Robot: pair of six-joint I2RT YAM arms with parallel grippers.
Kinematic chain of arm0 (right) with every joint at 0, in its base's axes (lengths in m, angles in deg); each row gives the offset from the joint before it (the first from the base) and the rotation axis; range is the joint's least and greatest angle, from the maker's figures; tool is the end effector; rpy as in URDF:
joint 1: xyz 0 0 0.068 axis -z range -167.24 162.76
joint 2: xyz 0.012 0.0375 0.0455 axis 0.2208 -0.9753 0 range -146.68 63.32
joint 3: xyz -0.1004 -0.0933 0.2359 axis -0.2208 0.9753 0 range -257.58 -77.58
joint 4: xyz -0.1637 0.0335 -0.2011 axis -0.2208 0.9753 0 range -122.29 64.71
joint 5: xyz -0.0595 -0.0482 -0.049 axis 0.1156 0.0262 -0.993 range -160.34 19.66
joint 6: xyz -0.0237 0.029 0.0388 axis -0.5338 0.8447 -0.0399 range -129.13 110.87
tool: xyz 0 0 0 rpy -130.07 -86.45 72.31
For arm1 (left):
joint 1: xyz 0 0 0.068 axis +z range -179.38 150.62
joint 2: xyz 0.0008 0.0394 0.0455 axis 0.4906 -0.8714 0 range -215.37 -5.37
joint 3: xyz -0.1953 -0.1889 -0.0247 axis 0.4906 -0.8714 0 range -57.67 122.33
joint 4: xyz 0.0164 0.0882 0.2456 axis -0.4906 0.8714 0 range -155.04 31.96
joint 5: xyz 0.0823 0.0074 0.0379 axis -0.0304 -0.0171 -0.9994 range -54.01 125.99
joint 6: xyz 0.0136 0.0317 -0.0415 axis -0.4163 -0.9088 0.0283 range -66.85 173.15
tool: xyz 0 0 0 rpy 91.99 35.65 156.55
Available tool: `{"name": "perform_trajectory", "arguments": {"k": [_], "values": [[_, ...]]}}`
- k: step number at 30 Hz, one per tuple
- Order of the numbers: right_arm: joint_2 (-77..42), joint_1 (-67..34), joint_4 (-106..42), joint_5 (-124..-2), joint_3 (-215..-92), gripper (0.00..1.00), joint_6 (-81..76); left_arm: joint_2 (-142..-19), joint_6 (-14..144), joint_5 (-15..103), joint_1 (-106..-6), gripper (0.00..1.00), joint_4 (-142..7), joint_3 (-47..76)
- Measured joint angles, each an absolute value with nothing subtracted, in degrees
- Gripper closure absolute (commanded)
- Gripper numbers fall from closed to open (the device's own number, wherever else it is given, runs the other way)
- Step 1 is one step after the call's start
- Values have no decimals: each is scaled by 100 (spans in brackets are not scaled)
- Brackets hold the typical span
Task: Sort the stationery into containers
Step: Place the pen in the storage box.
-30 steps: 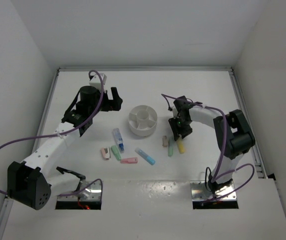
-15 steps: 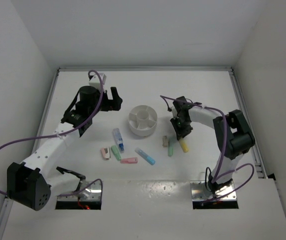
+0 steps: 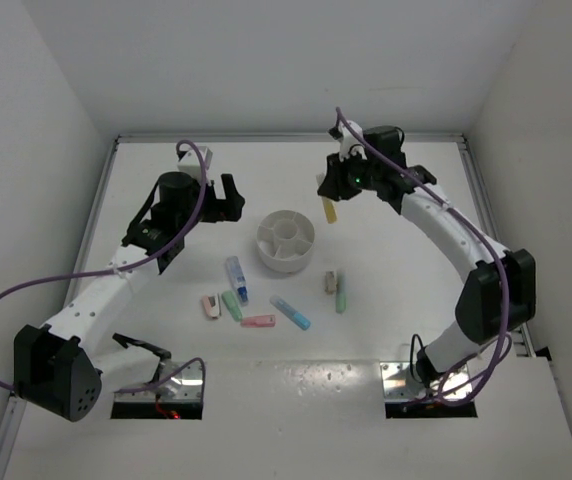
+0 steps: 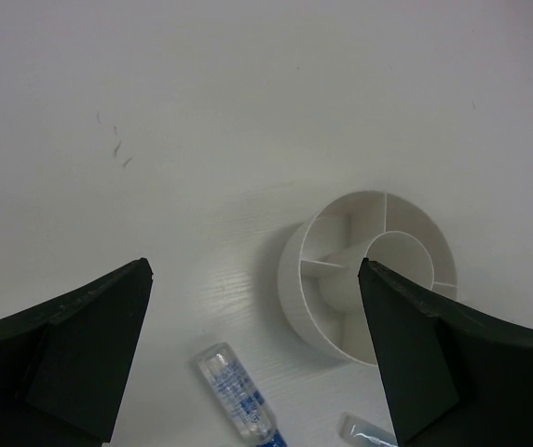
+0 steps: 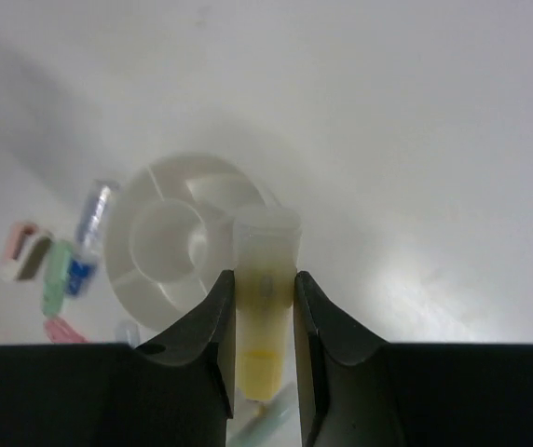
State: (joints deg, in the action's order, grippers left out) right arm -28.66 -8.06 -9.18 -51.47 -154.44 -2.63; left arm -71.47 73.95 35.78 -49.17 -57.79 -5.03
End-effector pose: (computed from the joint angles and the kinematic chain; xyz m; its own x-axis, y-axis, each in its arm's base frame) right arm 0.3379 0.1408 0.3048 -0.6397 -0.1286 -0.7578 -0.5045 0.8141 0.2877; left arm 0.2521 -0.0905 0.3175 -0.4301 -0.2225 -0.8749 0.1953 0.9233 -0.3308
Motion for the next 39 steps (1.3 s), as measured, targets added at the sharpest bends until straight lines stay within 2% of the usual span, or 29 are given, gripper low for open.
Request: {"name": "perform_trajectory", "arguments": {"k": [6, 13, 21, 27, 31, 33, 34, 36, 38, 39], "values": [[-2908, -806, -2552, -4264, -14996, 100, 231, -7147, 7332, 3565, -4917, 0, -5777, -503], [-2974, -806, -4616, -3549, -13331, 100, 760, -7147, 7316, 3556, -4917, 0, -5777, -503], [-3083, -806, -6445, -3300, -12793, 100, 1256, -7145, 7314, 3556, -4917, 0, -5777, -503], [-3408, -806, -7013, -3440, -12769, 100, 1291, -7147, 7314, 3556, -4917, 0, -5777, -503], [-3620, -806, -7245, -3641, -12601, 90, 1199, -7145, 7314, 3556, -4917, 0, -5777, -503], [-3728, -806, -7263, -3717, -12590, 73, 1158, -7145, 7314, 3556, -4917, 0, -5779, -503], [-3765, -806, -7267, -3739, -12590, 53, 1138, -7145, 7314, 3556, -4917, 0, -5777, -503], [-3798, -806, -7263, -3770, -12590, 43, 1116, -7145, 7314, 3556, -4917, 0, -5777, -503], [-3798, -806, -7304, -3794, -12590, 36, 1092, -7147, 7314, 3556, -4917, 0, -5777, -503], [-3795, -806, -7317, -3818, -12590, 36, 1083, -7145, 7312, 3556, -4917, 0, -5777, -503]]}}
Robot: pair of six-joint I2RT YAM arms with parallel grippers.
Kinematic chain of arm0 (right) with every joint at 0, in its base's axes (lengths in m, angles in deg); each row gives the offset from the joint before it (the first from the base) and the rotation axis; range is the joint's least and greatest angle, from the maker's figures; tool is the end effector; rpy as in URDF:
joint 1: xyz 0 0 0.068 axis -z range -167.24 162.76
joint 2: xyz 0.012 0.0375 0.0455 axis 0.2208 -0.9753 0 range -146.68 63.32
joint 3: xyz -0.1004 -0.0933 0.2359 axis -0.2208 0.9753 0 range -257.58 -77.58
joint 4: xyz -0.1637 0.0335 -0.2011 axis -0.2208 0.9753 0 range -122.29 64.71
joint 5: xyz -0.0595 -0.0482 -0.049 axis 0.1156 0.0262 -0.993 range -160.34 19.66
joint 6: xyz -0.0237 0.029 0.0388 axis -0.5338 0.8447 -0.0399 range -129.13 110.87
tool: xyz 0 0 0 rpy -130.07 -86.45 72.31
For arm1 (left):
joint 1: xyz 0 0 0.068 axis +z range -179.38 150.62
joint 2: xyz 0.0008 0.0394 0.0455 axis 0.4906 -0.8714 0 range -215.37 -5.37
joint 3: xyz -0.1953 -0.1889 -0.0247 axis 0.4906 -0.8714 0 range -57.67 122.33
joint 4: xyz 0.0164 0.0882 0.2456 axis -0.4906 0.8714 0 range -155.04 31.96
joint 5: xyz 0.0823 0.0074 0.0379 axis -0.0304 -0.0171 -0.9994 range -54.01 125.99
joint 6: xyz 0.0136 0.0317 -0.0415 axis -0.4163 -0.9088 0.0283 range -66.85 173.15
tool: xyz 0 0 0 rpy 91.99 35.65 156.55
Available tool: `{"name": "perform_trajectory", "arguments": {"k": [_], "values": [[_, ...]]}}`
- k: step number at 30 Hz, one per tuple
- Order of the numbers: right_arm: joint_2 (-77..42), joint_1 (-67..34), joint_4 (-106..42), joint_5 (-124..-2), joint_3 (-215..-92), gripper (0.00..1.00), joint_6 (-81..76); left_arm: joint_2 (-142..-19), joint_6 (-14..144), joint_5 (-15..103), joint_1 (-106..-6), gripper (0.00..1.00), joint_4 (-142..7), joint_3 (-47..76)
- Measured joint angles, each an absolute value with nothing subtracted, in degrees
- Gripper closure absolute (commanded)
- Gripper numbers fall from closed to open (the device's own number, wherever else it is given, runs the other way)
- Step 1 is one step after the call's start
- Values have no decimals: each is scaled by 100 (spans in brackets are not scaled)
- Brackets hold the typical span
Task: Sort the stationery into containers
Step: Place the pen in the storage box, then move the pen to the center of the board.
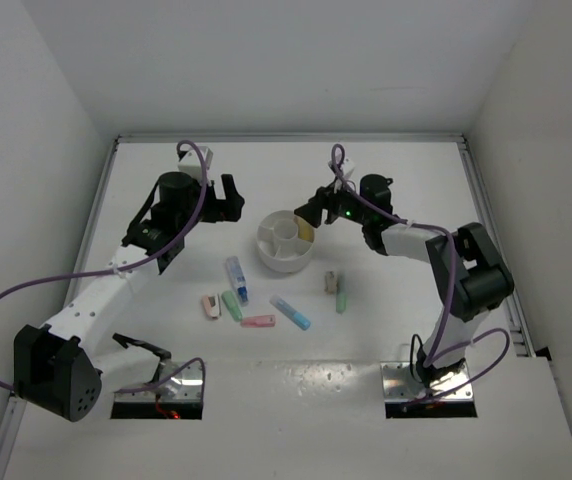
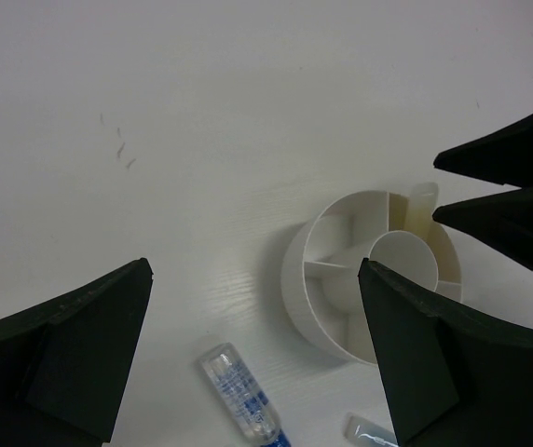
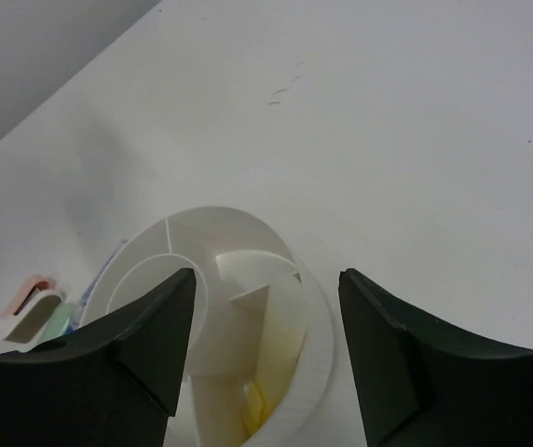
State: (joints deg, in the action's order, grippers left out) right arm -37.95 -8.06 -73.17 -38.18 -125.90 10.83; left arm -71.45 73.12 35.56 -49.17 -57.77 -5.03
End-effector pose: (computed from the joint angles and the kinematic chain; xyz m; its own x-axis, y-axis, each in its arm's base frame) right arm 0.3381 0.1489 0.1913 -0.4525 0.1371 -0.8811 -0.6733 0.5954 0.4385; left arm 0.2521 -0.0904 0.3175 -0.4261 -0.2095 -0.8801 0.1983 0.9275 -0.3168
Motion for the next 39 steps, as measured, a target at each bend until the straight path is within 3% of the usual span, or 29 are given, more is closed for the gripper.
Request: {"name": "perform_trajectory", "arguments": {"k": [3, 5, 6, 9, 13, 18, 22, 24, 32, 39], "values": [[-3752, -806, -7311, -3872, -12590, 36, 1070, -7145, 7312, 3556, -4917, 0, -5779, -503], [-3610, -806, -7234, -3907, -12581, 41, 1040, -7145, 7314, 3556, -4917, 0, -5777, -503], [-3470, -806, -7118, -3973, -12568, 59, 987, -7145, 7312, 3556, -4917, 0, -5777, -503], [-2801, -813, -6137, -4508, -12664, 75, 812, -7145, 7312, 3554, -4917, 0, -5777, -503], [-2099, -837, -4238, -5361, -13409, 83, 415, -7145, 7314, 3587, -4917, 0, -5777, -503], [-2615, -821, -1477, -5881, -15044, 80, -215, -7147, 7312, 3696, -4917, 0, -5777, -503], [-3430, -804, 20, -5990, -15226, 59, -517, -7145, 7312, 3731, -4917, 0, -5777, -503], [-3642, -800, 523, -5990, -14863, 57, -602, -7145, 7312, 3744, -4917, 0, -5777, -503], [-3841, -806, 1653, -5859, -14393, 49, -766, -7086, 7312, 3790, -4917, 0, -5777, -503], [-3951, -839, 1736, -5461, -14391, 50, -722, -7038, 7312, 3806, -4917, 0, -5777, -503]]}}
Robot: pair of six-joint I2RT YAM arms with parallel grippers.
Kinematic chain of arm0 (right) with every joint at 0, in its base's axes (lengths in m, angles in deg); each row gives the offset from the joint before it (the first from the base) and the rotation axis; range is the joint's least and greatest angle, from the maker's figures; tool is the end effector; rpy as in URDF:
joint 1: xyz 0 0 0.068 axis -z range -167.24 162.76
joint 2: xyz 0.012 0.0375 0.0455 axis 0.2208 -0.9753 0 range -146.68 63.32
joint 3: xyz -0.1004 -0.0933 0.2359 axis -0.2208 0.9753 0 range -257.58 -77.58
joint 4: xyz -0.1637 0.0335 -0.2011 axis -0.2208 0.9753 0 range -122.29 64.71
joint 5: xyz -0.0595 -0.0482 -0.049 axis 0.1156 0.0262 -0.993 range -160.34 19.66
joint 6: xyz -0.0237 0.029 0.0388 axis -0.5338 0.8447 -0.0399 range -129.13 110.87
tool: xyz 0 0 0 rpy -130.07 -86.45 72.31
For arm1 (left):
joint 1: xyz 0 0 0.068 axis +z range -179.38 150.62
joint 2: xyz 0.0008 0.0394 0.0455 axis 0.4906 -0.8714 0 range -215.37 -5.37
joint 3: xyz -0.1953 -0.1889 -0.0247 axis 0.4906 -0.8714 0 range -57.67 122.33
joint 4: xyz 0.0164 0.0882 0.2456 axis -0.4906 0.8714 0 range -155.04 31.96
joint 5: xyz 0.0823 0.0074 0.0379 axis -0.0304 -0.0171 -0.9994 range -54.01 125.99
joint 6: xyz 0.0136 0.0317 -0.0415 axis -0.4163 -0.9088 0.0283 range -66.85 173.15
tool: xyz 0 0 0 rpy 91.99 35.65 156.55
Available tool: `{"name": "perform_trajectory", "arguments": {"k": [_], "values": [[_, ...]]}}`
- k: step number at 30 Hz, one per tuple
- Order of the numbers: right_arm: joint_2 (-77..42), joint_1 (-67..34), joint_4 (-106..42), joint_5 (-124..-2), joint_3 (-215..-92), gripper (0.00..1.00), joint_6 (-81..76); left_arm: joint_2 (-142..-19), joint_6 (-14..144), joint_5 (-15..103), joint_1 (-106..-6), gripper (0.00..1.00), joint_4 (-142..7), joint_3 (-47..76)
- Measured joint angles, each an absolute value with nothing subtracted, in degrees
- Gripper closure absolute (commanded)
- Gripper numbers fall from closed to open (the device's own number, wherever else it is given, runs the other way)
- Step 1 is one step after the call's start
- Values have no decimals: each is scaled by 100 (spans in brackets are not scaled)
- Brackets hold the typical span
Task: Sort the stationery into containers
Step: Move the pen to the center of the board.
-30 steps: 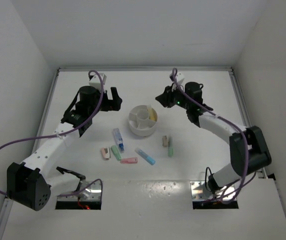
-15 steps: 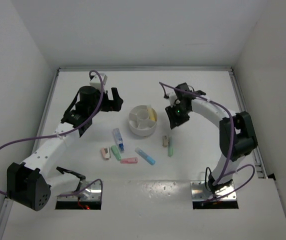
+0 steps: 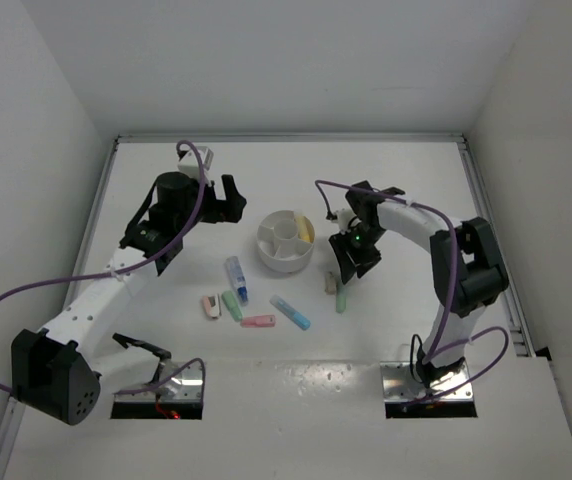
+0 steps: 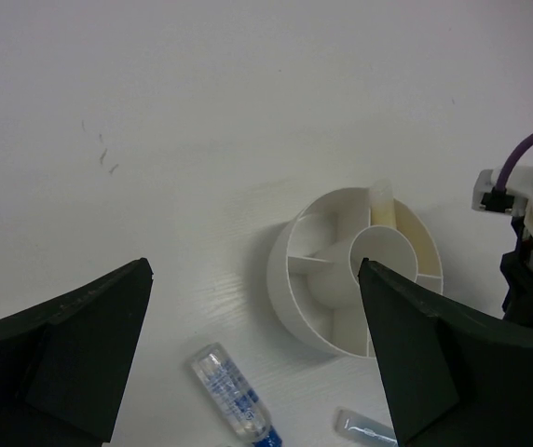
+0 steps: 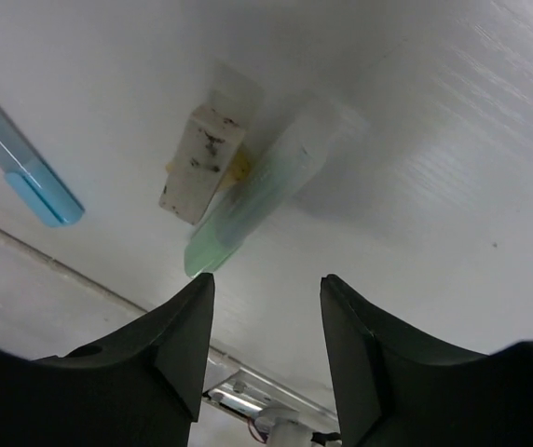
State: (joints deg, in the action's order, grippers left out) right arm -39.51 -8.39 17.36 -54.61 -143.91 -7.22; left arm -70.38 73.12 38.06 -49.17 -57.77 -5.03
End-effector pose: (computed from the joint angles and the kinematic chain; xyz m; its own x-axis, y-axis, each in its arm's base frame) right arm 0.2936 0.1239 0.1654 -0.9422 -0.3300 -0.0580 -0.3330 0.9027 0.2725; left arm 0.2479 -0.0905 0.3221 -0.4237 -0.2101 -0.8811 0.2400 0.9119 -0.3329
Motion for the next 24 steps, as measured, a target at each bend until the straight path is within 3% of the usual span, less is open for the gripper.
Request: {"name": "perform_trajectory", "arguments": {"k": [11, 19, 24], "values": [[-4549, -843, 1358, -5182, -14266, 62, -316, -6985, 7312, 3812, -4917, 0, -5777, -503], [-4890, -876, 1332, -4812, -14539, 62, -27, -6983, 7312, 3810, -4917, 0, -5777, -503], [-4910, -863, 1251, -4701, -14553, 56, 47, -6983, 7312, 3808, -4917, 0, -5777, -503]]}}
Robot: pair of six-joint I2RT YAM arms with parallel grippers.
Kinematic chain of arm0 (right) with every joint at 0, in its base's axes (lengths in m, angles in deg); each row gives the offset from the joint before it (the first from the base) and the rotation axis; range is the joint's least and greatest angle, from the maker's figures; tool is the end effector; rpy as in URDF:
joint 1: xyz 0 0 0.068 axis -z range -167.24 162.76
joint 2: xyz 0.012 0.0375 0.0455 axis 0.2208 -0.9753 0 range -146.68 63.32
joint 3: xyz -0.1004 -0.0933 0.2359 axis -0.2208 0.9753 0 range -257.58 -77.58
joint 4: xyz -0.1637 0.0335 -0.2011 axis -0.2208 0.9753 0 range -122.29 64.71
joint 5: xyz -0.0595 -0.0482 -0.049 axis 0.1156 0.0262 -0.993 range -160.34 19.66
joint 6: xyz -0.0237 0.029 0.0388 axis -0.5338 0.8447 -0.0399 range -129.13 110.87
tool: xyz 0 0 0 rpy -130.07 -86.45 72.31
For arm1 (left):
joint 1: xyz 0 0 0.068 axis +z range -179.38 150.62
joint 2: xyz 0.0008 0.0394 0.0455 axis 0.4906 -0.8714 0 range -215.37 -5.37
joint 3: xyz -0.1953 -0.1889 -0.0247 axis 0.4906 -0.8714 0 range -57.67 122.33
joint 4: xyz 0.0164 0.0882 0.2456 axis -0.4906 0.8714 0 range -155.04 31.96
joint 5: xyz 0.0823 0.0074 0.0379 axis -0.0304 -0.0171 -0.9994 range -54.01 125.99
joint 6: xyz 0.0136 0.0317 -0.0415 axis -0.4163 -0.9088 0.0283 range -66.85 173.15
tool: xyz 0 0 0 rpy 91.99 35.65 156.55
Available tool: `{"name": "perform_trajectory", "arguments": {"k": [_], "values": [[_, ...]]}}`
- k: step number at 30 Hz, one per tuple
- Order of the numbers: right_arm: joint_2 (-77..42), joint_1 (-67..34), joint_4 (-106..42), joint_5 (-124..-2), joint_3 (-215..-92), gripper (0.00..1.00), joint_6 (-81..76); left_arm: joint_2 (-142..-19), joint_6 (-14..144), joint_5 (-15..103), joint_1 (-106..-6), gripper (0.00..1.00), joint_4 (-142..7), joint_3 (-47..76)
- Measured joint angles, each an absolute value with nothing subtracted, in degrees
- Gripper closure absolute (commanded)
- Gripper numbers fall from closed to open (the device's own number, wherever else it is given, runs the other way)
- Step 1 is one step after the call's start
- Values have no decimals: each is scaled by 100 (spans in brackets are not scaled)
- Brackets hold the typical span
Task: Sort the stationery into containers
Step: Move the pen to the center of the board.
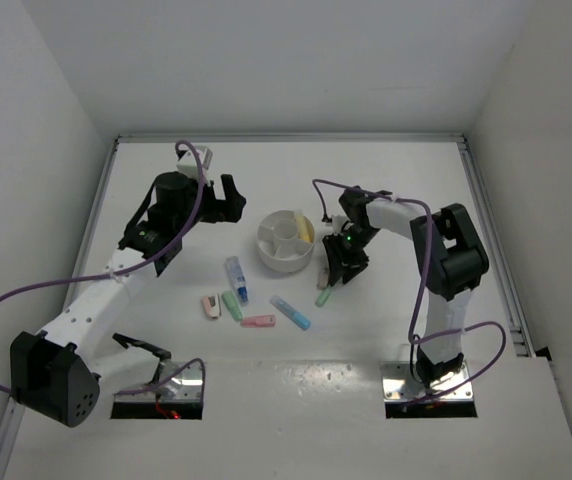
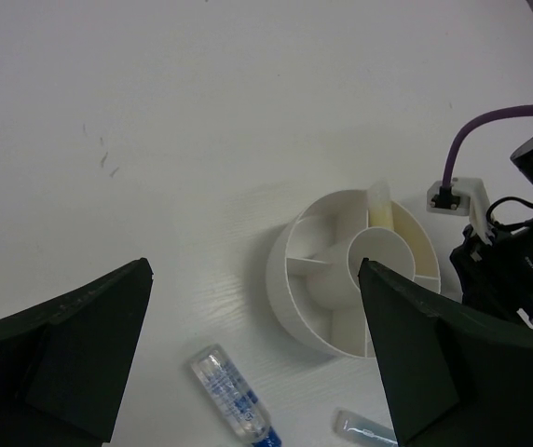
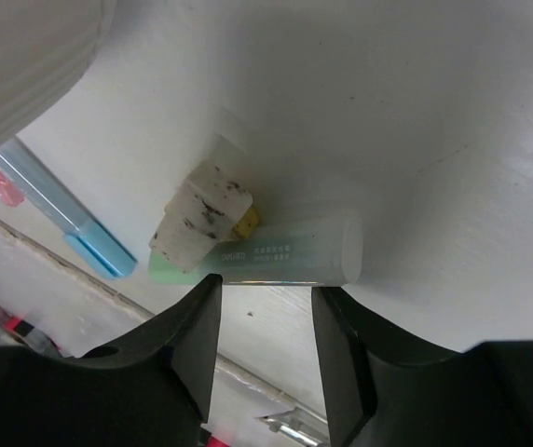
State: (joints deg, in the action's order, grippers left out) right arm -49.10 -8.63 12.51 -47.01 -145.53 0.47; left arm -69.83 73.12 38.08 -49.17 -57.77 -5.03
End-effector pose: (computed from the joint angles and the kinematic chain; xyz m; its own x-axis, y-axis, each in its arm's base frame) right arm 0.3104 0.1367 0.1221 -0.9747 -0.2172 0.0535 -0.1795 0.9021 0.3925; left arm 0.2460 -0.0899 0.3244 -0.4158 -0.2129 -0.8842 0.2433 0.9107 -0.3338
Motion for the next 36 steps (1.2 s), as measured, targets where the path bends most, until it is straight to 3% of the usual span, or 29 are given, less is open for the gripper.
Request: {"name": "perform_trajectory", "arguments": {"k": [18, 36], "values": [[-4936, -660, 527, -4677, -14531, 48, 821, -6983, 7312, 3786, -4917, 0, -5777, -503], [-4495, -107, -185, -3982, -14312, 50, 1164, -6983, 7312, 3786, -4917, 0, -5777, -503]]}}
